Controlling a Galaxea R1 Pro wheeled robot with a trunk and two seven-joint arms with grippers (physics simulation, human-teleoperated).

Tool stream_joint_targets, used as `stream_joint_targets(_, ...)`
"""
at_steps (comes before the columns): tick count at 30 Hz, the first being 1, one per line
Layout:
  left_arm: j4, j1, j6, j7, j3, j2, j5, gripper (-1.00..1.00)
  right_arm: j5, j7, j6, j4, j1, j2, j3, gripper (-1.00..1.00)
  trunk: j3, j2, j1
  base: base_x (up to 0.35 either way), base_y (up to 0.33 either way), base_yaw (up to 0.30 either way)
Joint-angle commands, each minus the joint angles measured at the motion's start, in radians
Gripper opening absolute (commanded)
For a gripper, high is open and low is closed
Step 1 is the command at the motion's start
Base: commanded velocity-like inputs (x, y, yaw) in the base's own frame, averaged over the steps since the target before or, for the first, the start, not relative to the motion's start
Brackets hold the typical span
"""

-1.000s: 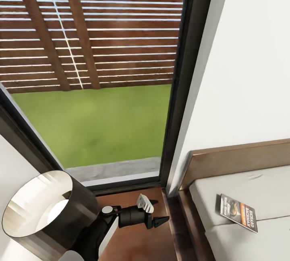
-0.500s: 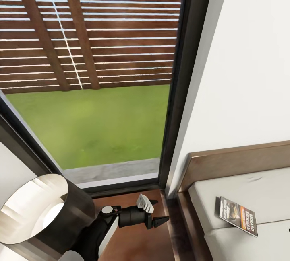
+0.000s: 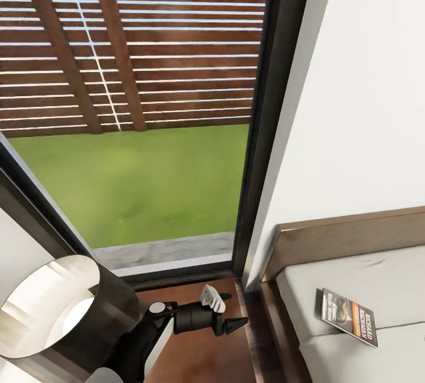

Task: In the bedroom, move the book from the bed onto either nightstand, and place the two sandals side by side next to the bed.

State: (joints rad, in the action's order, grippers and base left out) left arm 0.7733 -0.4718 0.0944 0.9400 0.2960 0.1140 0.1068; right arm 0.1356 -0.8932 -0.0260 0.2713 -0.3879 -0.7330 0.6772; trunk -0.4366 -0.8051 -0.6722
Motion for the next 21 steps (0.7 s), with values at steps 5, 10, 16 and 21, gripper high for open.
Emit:
stream_joint_targets(5, 0.000, -0.001, 0.010, 0.002, 0.003, 0.000, 0.009, 1.00, 0.015, -0.004, -0.156, 0.008, -0.005, 0.001, 0.005, 1.00, -0.001, -0.001, 0.000, 0.000, 0.000, 0.000)
stream_joint_targets(10, 0.000, -0.001, 0.010, 0.002, 0.003, 0.000, 0.008, 1.00, 0.098, -0.007, -0.301, 0.034, -0.013, 0.001, 0.001, 1.00, -0.001, -0.001, 0.000, 0.000, 0.000, 0.000)
stream_joint_targets(16, 0.000, -0.001, 0.010, 0.002, 0.003, 0.001, 0.008, 1.00, 0.110, -0.011, -0.450, 0.219, -0.014, 0.001, 0.001, 1.00, -0.001, -0.001, 0.000, 0.000, 0.000, 0.000)
stream_joint_targets(21, 0.000, -0.001, 0.010, 0.002, 0.004, 0.001, 0.008, 1.00, 0.110, -0.012, -0.538, 0.326, -0.014, 0.001, 0.001, 1.00, -0.001, -0.001, 0.000, 0.000, 0.000, 0.000)
